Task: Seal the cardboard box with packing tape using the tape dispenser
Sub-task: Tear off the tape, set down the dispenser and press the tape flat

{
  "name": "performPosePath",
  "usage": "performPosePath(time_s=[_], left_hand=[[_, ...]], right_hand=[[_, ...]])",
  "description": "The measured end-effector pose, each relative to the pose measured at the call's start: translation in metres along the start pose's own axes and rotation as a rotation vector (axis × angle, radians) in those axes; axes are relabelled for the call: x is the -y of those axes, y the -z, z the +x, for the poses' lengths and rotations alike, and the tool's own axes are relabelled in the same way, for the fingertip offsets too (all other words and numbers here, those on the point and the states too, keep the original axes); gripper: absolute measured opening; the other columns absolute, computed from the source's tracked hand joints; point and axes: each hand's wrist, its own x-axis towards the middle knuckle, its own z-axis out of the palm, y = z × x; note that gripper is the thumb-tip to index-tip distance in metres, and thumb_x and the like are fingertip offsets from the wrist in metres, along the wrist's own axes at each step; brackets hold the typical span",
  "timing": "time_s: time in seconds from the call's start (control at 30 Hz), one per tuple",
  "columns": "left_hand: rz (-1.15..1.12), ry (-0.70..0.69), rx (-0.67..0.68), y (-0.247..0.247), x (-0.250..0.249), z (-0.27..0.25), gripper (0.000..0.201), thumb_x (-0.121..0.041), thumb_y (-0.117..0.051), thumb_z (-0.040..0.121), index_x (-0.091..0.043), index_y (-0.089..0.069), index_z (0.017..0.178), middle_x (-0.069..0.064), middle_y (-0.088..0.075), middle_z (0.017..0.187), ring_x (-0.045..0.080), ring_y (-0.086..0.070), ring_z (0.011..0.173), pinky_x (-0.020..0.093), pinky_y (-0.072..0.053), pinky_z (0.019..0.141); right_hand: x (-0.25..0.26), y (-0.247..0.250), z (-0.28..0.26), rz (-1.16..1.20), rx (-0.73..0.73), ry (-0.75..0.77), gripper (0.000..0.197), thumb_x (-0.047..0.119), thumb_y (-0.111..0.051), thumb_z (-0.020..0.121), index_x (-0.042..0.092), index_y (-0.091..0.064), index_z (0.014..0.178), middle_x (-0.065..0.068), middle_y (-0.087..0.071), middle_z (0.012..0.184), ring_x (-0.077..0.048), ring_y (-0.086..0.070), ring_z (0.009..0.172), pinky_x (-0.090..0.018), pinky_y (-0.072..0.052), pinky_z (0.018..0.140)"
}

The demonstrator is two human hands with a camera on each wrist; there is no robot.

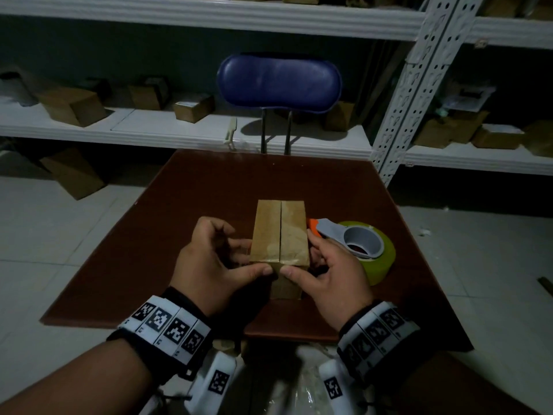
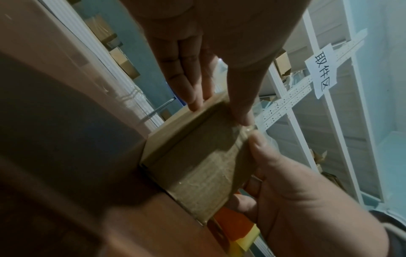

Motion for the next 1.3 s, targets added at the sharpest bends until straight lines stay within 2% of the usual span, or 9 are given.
performPosePath(time_s=[0.1,0.17,0.47,0.67,0.77,0.9,1.13,1.2,1.3], left_hand=[[-0.024,0.008,0.015,0.002,0.002,0.002,0.071,-0.032,-0.093,0.046,-0.031,-0.043,0.097,-0.005,-0.077,0.088,0.003,-0.074,0.074,0.020,-0.058,0.067],[-0.044,0.016,0.019,0.002,0.003,0.002,0.070,-0.031,-0.091,0.045,-0.027,-0.044,0.097,-0.003,-0.077,0.087,0.006,-0.075,0.074,0.017,-0.057,0.065],[-0.072,0.004,0.038,0.004,0.009,0.004,0.067,-0.033,-0.090,0.047,-0.026,-0.046,0.095,0.004,-0.077,0.082,0.007,-0.075,0.081,0.022,-0.059,0.071],[-0.076,-0.007,0.048,0.005,0.005,0.003,0.064,-0.026,-0.090,0.049,-0.021,-0.046,0.096,0.003,-0.077,0.078,0.004,-0.075,0.079,0.011,-0.054,0.067],[-0.102,-0.004,0.051,0.005,0.003,0.002,0.065,-0.026,-0.089,0.048,-0.020,-0.047,0.097,-0.001,-0.078,0.078,0.008,-0.076,0.074,0.012,-0.054,0.063],[-0.148,0.016,0.057,0.006,0.004,0.002,0.065,-0.023,-0.090,0.049,-0.019,-0.047,0.098,0.002,-0.079,0.086,0.014,-0.077,0.077,0.026,-0.060,0.070],[-0.259,0.057,0.076,0.007,0.005,0.003,0.065,-0.011,-0.087,0.049,-0.014,-0.045,0.098,0.000,-0.079,0.087,0.012,-0.074,0.064,0.023,-0.057,0.064],[-0.282,0.072,0.089,0.008,0.002,0.003,0.065,-0.010,-0.086,0.049,-0.011,-0.045,0.099,0.000,-0.079,0.089,0.012,-0.074,0.064,0.022,-0.057,0.063],[-0.330,0.120,0.097,0.009,-0.001,0.003,0.068,-0.004,-0.083,0.051,-0.004,-0.044,0.107,-0.001,-0.079,0.090,0.015,-0.075,0.068,0.021,-0.058,0.062]], right_hand=[[-0.002,0.005,0.000,-0.032,0.032,-0.009,0.069,0.053,-0.073,0.078,0.058,-0.042,0.140,0.007,-0.065,0.082,-0.013,-0.066,0.079,-0.044,-0.059,0.077],[-0.003,0.007,0.000,-0.027,0.054,-0.044,0.073,0.043,-0.075,0.084,0.049,-0.039,0.147,0.000,-0.057,0.075,-0.025,-0.062,0.077,-0.049,-0.057,0.076],[-0.022,0.011,0.007,0.022,0.170,-0.075,0.077,0.054,-0.068,0.086,0.046,-0.030,0.153,-0.002,-0.069,0.117,-0.020,-0.067,0.108,-0.047,-0.057,0.092],[-0.020,0.014,0.007,0.031,0.159,-0.091,0.076,0.048,-0.071,0.086,0.044,-0.033,0.152,0.008,-0.057,0.088,-0.020,-0.066,0.094,-0.047,-0.056,0.093],[-0.018,0.015,0.006,0.032,0.154,-0.084,0.074,0.040,-0.072,0.089,0.040,-0.035,0.153,-0.002,-0.064,0.101,-0.017,-0.066,0.101,-0.043,-0.056,0.095],[-0.021,0.013,0.006,0.075,0.157,-0.093,0.080,0.057,-0.068,0.079,0.046,-0.034,0.151,-0.007,-0.063,0.104,-0.023,-0.065,0.106,-0.046,-0.055,0.097],[-0.012,0.017,0.005,0.075,0.164,-0.100,0.073,0.032,-0.070,0.092,0.039,-0.033,0.154,0.003,-0.063,0.094,-0.010,-0.066,0.100,-0.030,-0.055,0.096],[-0.009,0.019,0.005,0.081,0.183,-0.089,0.071,0.028,-0.069,0.094,0.041,-0.031,0.153,0.022,-0.056,0.079,0.002,-0.062,0.084,-0.018,-0.052,0.086],[-0.009,0.021,0.004,0.082,0.182,-0.084,0.070,0.026,-0.068,0.094,0.040,-0.032,0.153,0.020,-0.049,0.073,0.006,-0.053,0.067,-0.012,-0.045,0.072]])
